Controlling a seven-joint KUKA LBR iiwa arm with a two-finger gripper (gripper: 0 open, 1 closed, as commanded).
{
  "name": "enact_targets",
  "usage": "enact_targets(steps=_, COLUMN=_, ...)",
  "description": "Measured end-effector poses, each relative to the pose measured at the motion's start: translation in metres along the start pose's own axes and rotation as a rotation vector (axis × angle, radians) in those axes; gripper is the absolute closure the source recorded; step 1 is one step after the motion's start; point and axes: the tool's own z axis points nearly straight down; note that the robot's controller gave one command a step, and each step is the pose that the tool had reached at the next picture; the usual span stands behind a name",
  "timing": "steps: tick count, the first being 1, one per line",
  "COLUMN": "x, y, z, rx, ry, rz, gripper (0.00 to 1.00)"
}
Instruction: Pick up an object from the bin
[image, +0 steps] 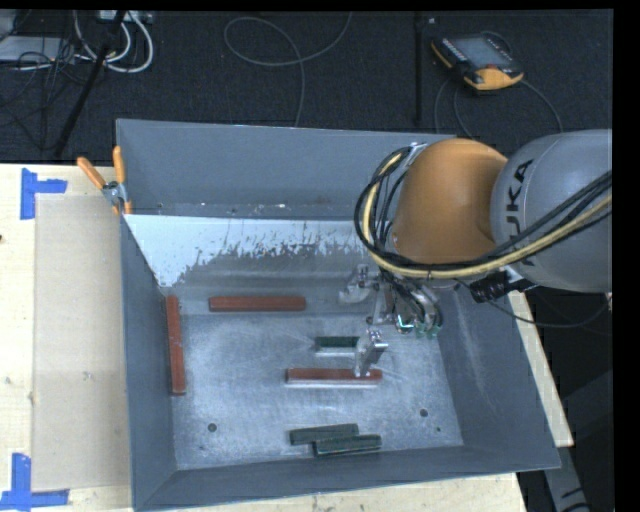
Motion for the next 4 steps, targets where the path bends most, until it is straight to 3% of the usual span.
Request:
enact_targets(steps=1, x=-0.002, y=0.000, z=-0.004, rx=0.000, ry=-0.007, rz=0.001, gripper=0.00)
enact_targets(steps=2, x=0.000, y=-0.016, z=0.087, rx=-0.001, ry=-0.006, rz=-0.186, gripper=1.00)
enact_targets(steps=3, x=-0.006, y=-0.015, z=0.089, rx=-0.001, ry=-0.041, rz=-0.184, gripper=0.00)
enact_targets(steps=4, x=-0.005, y=-0.015, z=0.089, rx=-0.001, ry=-0.040, rz=-0.184, gripper=0.00)
